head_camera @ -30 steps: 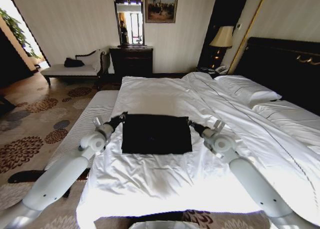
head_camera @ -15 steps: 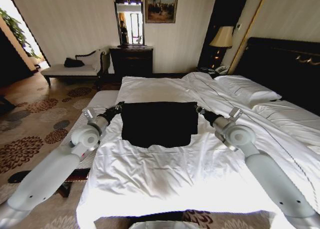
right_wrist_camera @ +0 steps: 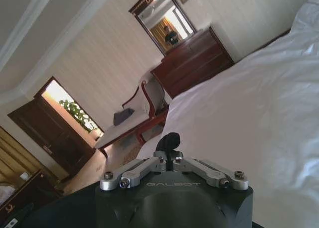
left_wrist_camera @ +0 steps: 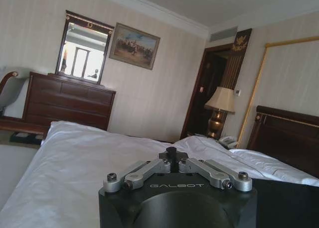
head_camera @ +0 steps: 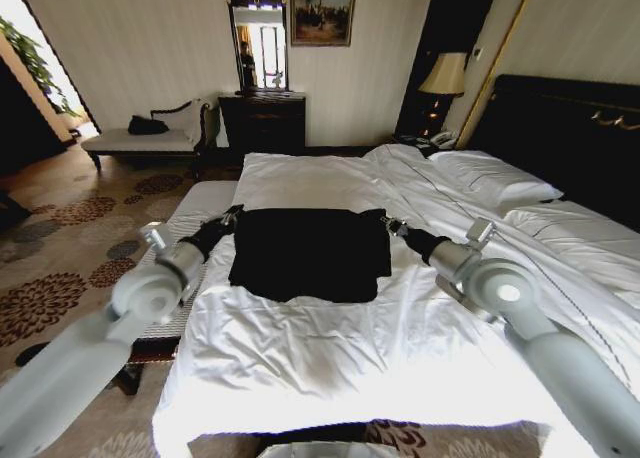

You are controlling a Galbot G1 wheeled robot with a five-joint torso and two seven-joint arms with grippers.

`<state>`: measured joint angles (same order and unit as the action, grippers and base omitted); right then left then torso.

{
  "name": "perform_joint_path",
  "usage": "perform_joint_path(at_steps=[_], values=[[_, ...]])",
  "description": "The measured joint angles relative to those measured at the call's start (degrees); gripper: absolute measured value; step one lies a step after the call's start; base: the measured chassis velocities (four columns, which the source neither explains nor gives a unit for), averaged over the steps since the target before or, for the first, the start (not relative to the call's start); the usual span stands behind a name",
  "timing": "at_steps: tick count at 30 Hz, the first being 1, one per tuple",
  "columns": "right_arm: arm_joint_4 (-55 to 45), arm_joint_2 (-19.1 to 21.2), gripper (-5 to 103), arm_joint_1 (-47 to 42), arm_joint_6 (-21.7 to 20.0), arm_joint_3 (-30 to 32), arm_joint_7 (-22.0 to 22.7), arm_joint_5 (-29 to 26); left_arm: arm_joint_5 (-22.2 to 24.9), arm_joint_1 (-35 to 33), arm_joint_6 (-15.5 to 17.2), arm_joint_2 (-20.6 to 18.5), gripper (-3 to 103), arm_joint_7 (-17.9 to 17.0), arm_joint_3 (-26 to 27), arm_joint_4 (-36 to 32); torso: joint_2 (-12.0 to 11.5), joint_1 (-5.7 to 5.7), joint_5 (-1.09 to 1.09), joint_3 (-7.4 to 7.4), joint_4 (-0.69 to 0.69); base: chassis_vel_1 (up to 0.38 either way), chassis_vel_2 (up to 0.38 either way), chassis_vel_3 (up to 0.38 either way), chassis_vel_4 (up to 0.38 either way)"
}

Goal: Fold the clothes on the bed.

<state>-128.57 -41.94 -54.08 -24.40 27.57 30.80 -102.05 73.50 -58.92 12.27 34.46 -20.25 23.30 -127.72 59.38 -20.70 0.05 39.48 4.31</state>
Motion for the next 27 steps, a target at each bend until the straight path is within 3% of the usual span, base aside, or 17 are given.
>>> perform_joint_path(at_steps=[6, 11, 15, 18, 24, 27], values=[[3.17, -2.11, 1, 1.22, -0.78, -2.21, 0.73, -0.53, 0.3, 1.17, 0.49, 1.91, 2, -1.71, -2.15, 4.19, 0.0, -0.01, -0.01, 0.01, 0.03, 0.0, 0.0, 0.0, 0.0], [12.1, -5.17, 1, 4.43, -0.86, -6.58, -0.69, 1.91, 0.59, 8.07, 1.04, 5.13, 2, -2.16, -9.21, 12.49, -0.01, -0.02, -0.01, 0.02, 0.03, 0.0, 0.0, 0.0, 0.0], [22.42, -8.54, 1, 10.54, -0.75, -13.17, -2.87, 6.45, -1.36, 13.81, 1.01, 8.1, 2, -1.29, -15.33, 20.63, -0.01, -0.03, -0.03, 0.02, 0.08, 0.0, 0.0, 0.0, 0.0], [31.05, -11.79, 1, 16.14, -0.12, -18.98, -5.51, 11.59, -4.43, 17.5, 0.26, 10.67, 2, 0.02, -19.68, 27.1, -0.02, -0.04, -0.02, 0.04, -0.05, 0.0, 0.0, 0.0, 0.0], [39.97, -14.51, 1, 19.42, 1.27, -22.84, -10.38, 17.21, -6.83, 23.02, -0.44, 15.57, 2, 0.59, -24.18, 34.71, -0.02, -0.04, -0.01, 0.03, 0.03, 0.0, 0.0, 0.0, 0.0], [45.43, -16.15, 1, 21.39, 2.35, -23.59, -12.57, 19.72, -7.89, 27.1, -0.84, 20.06, 2, 0.82, -25.58, 41.18, -0.02, -0.03, -0.03, 0.03, 0.06, 0.0, 0.0, 0.0, 0.0]])
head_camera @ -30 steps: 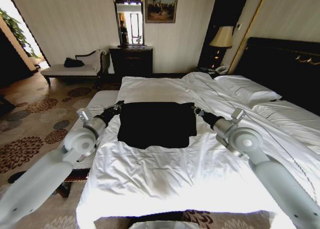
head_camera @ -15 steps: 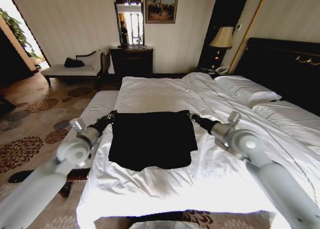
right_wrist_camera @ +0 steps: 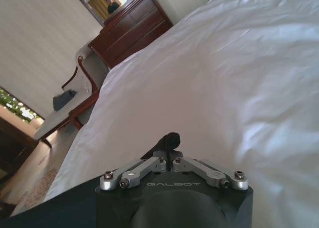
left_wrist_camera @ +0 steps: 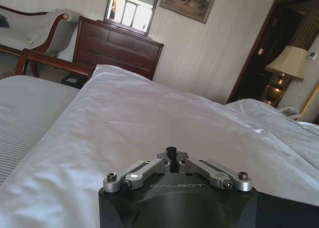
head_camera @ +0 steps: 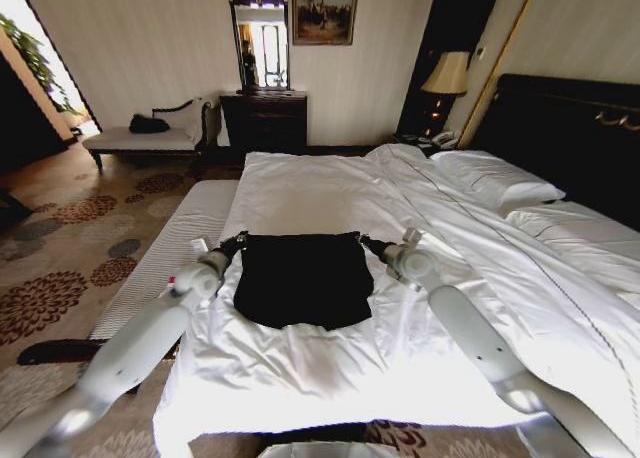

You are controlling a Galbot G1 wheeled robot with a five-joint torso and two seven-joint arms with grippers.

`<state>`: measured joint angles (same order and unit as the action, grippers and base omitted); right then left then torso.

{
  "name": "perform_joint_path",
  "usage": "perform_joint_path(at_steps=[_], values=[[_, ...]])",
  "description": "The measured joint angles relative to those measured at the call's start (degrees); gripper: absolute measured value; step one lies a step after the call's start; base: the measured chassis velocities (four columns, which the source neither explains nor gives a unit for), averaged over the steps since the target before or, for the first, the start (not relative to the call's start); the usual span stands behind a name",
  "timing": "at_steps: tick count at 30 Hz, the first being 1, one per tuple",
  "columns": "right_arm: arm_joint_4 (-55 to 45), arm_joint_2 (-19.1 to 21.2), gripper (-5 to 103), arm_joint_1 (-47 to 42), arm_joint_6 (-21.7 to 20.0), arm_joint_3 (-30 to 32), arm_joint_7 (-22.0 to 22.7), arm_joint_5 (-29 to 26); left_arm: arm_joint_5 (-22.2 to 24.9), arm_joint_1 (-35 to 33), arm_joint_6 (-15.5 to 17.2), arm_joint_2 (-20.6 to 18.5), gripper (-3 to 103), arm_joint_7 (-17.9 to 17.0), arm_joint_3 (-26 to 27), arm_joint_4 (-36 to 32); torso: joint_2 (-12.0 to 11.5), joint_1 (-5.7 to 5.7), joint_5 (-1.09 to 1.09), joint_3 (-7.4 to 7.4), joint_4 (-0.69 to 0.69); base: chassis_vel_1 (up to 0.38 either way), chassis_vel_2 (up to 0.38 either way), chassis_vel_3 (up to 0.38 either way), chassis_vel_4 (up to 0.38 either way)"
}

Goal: Fold the clothes on the bed.

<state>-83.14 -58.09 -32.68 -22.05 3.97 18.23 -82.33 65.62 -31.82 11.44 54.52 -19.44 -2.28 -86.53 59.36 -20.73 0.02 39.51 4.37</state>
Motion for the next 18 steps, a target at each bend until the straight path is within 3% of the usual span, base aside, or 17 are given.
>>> perform_joint_path(at_steps=[8, 11, 18], values=[[6.45, -2.56, 1, 3.4, 3.08, -1.21, -6.06, 4.4, -1.37, 5.95, -0.52, 4.14, 2, 1.55, -1.95, 9.1, 0.0, 0.0, 0.01, 0.0, -0.09, 0.0, 0.0, 0.0, 0.0], [10.41, -3.47, 1, 5.17, 4.24, -2.22, -9.13, 6.57, -1.79, 8.21, -0.57, 5.39, 2, 1.87, -2.93, 12.09, 0.0, 0.02, 0.01, -0.01, -0.04, 0.0, 0.0, 0.0, 0.0], [14.91, -5.45, 1, 6.99, 5.87, -3.25, -10.89, 8.39, -3.07, 10.03, -0.99, 7.04, 2, 1.97, -3.24, 16.2, -0.01, 0.0, 0.01, 0.0, -0.06, 0.0, 0.0, 0.0, 0.0]])
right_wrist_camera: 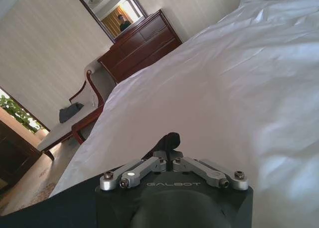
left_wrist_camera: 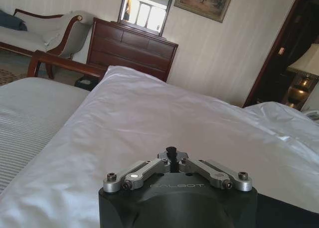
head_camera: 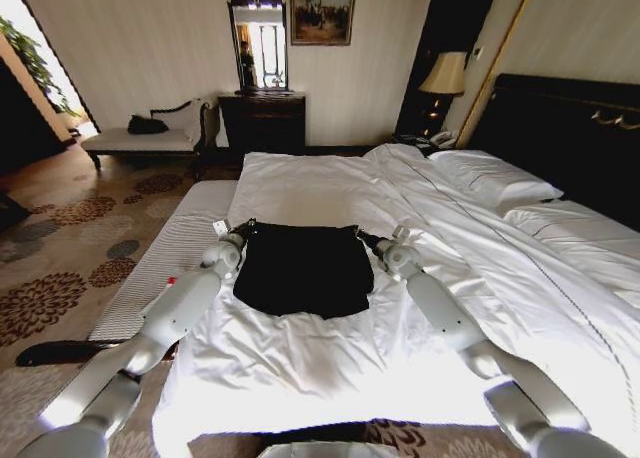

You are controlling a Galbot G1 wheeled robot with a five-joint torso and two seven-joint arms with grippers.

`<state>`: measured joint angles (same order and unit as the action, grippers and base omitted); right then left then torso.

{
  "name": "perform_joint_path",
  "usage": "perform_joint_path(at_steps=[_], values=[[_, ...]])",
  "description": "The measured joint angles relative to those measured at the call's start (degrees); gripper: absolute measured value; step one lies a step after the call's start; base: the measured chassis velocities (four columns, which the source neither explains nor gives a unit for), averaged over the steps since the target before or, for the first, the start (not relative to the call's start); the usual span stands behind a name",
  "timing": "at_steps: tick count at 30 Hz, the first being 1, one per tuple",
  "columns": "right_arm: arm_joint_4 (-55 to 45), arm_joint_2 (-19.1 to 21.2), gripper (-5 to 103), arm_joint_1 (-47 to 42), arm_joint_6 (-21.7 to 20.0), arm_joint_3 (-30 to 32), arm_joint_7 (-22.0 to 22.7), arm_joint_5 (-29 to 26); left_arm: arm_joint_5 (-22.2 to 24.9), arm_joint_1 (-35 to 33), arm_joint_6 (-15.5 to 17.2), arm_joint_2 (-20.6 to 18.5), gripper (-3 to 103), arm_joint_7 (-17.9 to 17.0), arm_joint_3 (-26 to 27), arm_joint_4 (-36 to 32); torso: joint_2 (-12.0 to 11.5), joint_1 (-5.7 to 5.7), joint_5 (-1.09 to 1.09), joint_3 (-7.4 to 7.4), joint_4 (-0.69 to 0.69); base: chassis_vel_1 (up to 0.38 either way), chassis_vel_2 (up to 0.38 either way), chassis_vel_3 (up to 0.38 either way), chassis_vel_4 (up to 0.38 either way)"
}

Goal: Fold the clothes on the bed.

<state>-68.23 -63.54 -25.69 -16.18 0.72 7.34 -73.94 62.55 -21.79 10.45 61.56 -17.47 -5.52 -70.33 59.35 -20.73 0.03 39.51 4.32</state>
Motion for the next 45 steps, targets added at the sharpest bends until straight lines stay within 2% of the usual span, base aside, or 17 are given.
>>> perform_joint_path(at_steps=[7, 13, 19, 24, 28, 34, 37, 39, 45], values=[[-2.2, 0.38, 1, -3.12, 3.69, 0.04, -1.6, 1.87, -1.2, -4.47, -1.03, -0.89, 2, 0.49, 0.27, -3.83, 0.02, 0.03, 0.0, -0.02, 0.01, 0.0, 0.0, 0.0, 0.0], [-6.44, 1.93, 1, -6.3, 5.81, 1.06, -2.96, 3.05, -4.48, -8.88, -4.58, -1.83, 2, -0.21, 1.85, -7.12, 0.02, 0.02, 0.0, -0.02, 0.02, 0.0, 0.0, 0.0, 0.0], [-9.67, 3.11, 1, -10.32, 7.05, 2.11, -3.67, 6.56, -4.4, -13.23, -6.97, -4.27, 2, 0.55, 4.1, -11.82, 0.02, 0.03, -0.01, -0.02, 0.01, 0.0, 0.0, 0.0, 0.0], [-12.78, 3.83, 1, -16.02, 7.88, 3.49, -4.16, 9.45, -4.92, -18.83, -8.91, -7.06, 2, 1.56, 6.08, -16.58, 0.02, 0.03, 0.01, -0.03, 0.01, 0.0, 0.0, 0.0, 0.0], [-15.38, 4.64, 1, -22.23, 8.97, 3.87, -4.38, 13.65, -8.37, -25.28, -10.34, -9.15, 2, 1.8, 8.02, -20.71, 0.02, 0.03, 0.01, -0.03, 0.01, 0.0, 0.0, 0.0, 0.0], [-20.87, 5.94, 1, -28.29, 9.86, 5.99, -3.81, 15.33, -10.86, -32.88, -12.55, -11.43, 2, 1.8, 10.53, -25.8, 0.02, 0.03, 0.01, -0.02, -0.01, 0.0, 0.0, 0.0, 0.0], [-23.38, 6.75, 1, -30.19, 10.17, 7.04, -3.79, 15.92, -11.54, -34.48, -13.14, -11.91, 2, 1.91, 11.11, -27.02, 0.03, 0.03, 0.0, -0.02, -0.01, 0.0, 0.0, 0.0, 0.0], [-26.35, 7.61, 1, -32.5, 10.34, 8.18, -3.74, 16.44, -11.95, -35.36, -13.45, -12.15, 2, 1.92, 11.31, -27.63, 0.03, 0.03, 0.02, -0.03, 0.04, 0.0, 0.0, 0.0, 0.0], [-27.55, 7.36, 1, -34.92, 10.77, 8.61, -3.58, 18.16, -12.83, -36.55, -13.48, -12.93, 2, 1.67, 11.42, -28.82, 0.02, 0.01, 0.0, -0.01, 0.01, 0.0, 0.0, 0.0, 0.0]])
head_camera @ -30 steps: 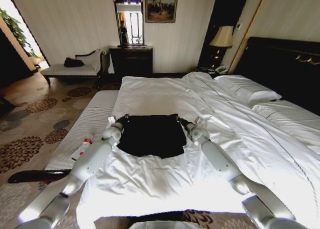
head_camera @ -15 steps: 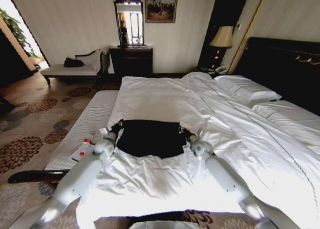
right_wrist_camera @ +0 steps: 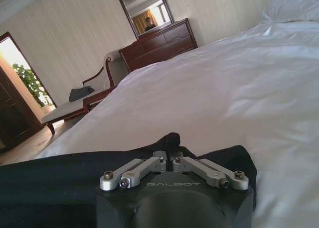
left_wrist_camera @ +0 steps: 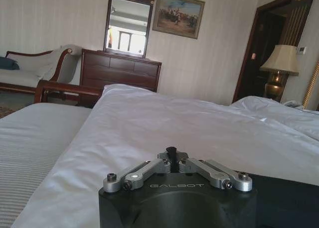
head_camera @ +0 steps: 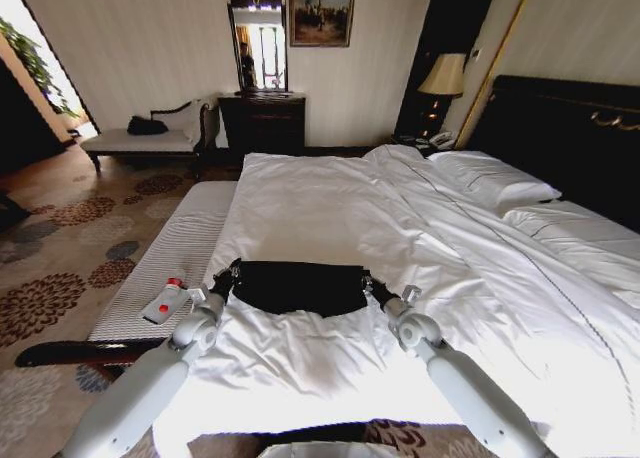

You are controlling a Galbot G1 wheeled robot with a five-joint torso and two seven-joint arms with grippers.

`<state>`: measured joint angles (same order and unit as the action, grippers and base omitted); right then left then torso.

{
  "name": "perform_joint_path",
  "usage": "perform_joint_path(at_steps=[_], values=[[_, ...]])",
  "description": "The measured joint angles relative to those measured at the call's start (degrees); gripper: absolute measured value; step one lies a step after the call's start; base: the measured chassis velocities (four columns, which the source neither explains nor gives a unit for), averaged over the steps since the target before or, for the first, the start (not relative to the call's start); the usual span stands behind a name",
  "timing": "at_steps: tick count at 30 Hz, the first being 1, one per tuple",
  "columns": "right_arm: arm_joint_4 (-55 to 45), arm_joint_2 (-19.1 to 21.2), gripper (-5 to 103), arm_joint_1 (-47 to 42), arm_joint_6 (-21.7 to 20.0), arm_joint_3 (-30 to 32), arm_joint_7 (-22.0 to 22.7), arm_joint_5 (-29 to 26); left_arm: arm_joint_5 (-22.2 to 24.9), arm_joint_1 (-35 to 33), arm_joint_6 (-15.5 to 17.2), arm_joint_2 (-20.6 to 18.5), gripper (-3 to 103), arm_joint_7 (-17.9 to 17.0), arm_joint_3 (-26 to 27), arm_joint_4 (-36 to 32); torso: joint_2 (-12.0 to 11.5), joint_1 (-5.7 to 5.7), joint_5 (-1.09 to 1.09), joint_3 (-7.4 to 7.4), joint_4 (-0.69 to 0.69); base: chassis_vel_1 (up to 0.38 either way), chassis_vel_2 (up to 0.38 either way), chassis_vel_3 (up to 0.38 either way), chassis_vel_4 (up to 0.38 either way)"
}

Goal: Fold the clothes on the bed.

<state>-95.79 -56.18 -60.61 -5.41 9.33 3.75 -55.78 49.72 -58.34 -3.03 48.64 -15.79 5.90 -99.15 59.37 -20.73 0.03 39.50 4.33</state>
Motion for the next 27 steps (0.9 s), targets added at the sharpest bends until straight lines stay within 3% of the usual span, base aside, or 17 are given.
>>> perform_joint_path(at_steps=[7, 9, 11, 14, 15, 17, 18, 20, 21, 23, 24, 25, 27], values=[[-1.81, 0.02, -1, -2.46, 0.17, 0.45, 0.18, 0.89, -3.02, -2.0, 0.23, -1.68, 2, -0.07, 0.24, -1.69, 0.0, 0.01, 0.0, 0.0, 0.0, 0.0, 0.0, 0.0, 0.0], [-3.03, 0.19, 9, -3.86, 0.18, 0.8, 0.23, 1.26, -6.37, -3.13, -0.51, -2.38, 2, 0.26, 0.44, -2.1, 0.0, 0.0, 0.01, 0.0, 0.01, 0.0, 0.0, 0.0, 0.0], [-3.62, 0.23, 9, -4.64, 0.18, 1.04, 0.29, 1.79, -7.86, -3.72, -1.01, -2.64, 1, 0.45, 0.63, -2.27, 0.0, 0.0, 0.01, 0.0, 0.01, 0.0, 0.0, 0.0, 0.0], [-5.51, 0.25, 26, -7.67, 0.18, 1.84, 0.32, 3.15, -10.36, -6.05, -1.41, -3.31, 17, 0.83, 1.95, -3.35, 0.0, 0.01, 0.0, 0.0, -0.01, 0.0, 0.0, 0.0, 0.0], [-5.51, 0.25, 26, -7.67, 0.18, 1.84, 0.32, 3.15, -10.36, -6.05, -1.41, -3.31, 17, 0.83, 1.95, -3.35, 0.0, 0.01, 0.0, 0.0, -0.01, 0.0, 0.0, 0.0, 0.0], [-6.36, 0.26, 36, -9.14, 0.19, 2.29, 0.32, 3.35, -10.55, -7.04, -1.37, -3.49, 28, 1.07, 2.68, -4.16, 0.0, 0.01, 0.01, 0.0, 0.0, 0.0, 0.0, 0.0, 0.0], [-6.82, 0.31, 41, -9.81, 0.23, 2.53, 0.33, 3.49, -10.65, -7.4, -1.36, -3.6, 28, 1.2, 2.92, -4.58, 0.0, 0.01, 0.0, 0.0, 0.0, 0.0, 0.0, 0.0, 0.0], [-8.06, 0.62, 47, -11.0, 0.28, 2.94, 0.34, 3.67, -11.0, -8.17, -1.36, -3.92, 39, 1.4, 3.4, -5.62, 0.0, 0.01, 0.01, 0.0, 0.01, 0.0, 0.0, 0.0, 0.0], [-8.06, 0.62, 47, -11.0, 0.28, 2.94, 0.34, 3.67, -11.0, -8.17, -1.36, -3.92, 39, 1.4, 3.4, -5.62, 0.0, 0.01, 0.01, 0.0, 0.01, 0.0, 0.0, 0.0, 0.0], [-9.49, 1.14, 58, -11.57, 0.3, 3.22, 0.51, 3.85, -11.39, -8.85, -1.36, -4.15, 44, 1.49, 3.93, -6.53, 0.0, 0.01, 0.0, 0.0, 0.02, 0.0, 0.0, 0.0, 0.0], [-10.53, 1.68, 63, -11.41, 0.3, 3.34, 1.1, 3.63, -11.58, -9.13, -1.48, -4.16, 55, 1.49, 4.27, -6.84, 0.0, 0.01, 0.0, 0.0, 0.01, 0.0, 0.0, 0.0, 0.0], [-10.53, 1.68, 63, -11.41, 0.3, 3.34, 1.1, 3.63, -11.58, -9.13, -1.48, -4.16, 55, 1.49, 4.27, -6.84, 0.0, 0.01, 0.0, 0.0, 0.01, 0.0, 0.0, 0.0, 0.0], [-11.72, 2.64, 74, -9.99, 0.08, 3.4, 2.09, 2.37, -11.69, -9.1, -1.6, -4.1, 60, 1.38, 4.77, -6.88, 0.0, 0.01, 0.01, 0.0, 0.0, 0.0, 0.0, 0.0, 0.0]])
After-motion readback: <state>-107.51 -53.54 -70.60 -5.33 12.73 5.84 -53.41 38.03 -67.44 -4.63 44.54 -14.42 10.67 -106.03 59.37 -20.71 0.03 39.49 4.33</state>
